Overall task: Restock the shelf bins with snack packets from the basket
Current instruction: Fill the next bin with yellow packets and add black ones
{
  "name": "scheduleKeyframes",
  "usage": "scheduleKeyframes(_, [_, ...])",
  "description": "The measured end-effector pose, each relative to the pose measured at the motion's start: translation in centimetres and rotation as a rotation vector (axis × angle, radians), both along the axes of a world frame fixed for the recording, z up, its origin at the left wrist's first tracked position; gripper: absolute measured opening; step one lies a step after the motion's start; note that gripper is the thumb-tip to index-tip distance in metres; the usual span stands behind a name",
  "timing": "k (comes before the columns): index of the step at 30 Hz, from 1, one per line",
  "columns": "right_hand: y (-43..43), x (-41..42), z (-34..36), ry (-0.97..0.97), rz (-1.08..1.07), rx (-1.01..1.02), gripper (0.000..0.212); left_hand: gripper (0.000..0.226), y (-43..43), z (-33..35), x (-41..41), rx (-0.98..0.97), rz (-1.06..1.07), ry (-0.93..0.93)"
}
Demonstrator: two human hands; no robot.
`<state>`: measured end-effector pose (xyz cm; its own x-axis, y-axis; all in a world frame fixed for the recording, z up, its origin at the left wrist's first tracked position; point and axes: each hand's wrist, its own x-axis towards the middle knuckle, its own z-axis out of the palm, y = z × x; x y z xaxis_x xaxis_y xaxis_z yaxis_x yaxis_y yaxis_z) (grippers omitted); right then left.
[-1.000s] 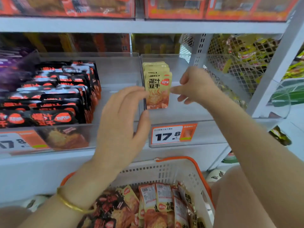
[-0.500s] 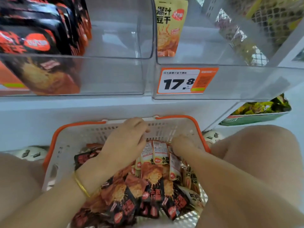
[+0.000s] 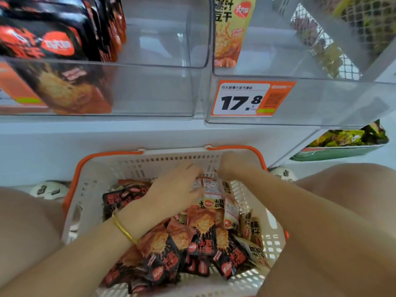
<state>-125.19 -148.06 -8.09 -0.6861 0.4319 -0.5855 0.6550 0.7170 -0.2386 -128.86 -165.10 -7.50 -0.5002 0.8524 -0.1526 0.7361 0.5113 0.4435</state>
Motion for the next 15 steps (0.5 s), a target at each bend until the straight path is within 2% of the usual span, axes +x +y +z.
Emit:
scheduleKeyframes(2, [-0.2,0.0,2.2,0.030,-0.151,-0.217,0.013,0.063,0.0,0.1,0.6,-0.030,-0.004,0.002])
scheduleKeyframes(4, [-0.8,0.3,3.9,0.089,-0.409,-0.537,0.019,0.077,0.0,0.2,1.5,-0.070,-0.027,0.123])
scheduleKeyframes(6, [-1.2,1.2,5.1,0.094,-0.546,-0.768,0.018,0.068,-0.1,0.7,2.0,-0.019,-0.005,0.201])
scheduleKeyframes(8, [-1.4,2.2,6.4,0.115,-0.595,-0.907,0.014,0.037,-0.1,1.6,1.9,0.095,0.010,0.203])
scheduleKeyframes(10, [-1.4,3.1,7.7,0.180,-0.511,-0.835,0.009,0.018,-0.2,3.1,1.1,0.170,0.064,0.117])
scheduleKeyframes(12, [-1.0,4.1,9.1,0.279,-0.288,-0.561,0.026,0.017,-0.3,5.0,-0.1,0.232,0.173,-0.033])
scheduleKeyframes(13, [-0.8,4.6,9.9,0.346,-0.208,-0.502,0.030,0.018,-0.4,6.2,-0.6,0.270,0.209,-0.110])
scheduleKeyframes(15, [-1.0,5.4,11.8,0.412,-0.102,-0.586,0.027,0.020,-0.3,9.0,-1.1,0.368,0.237,-0.271])
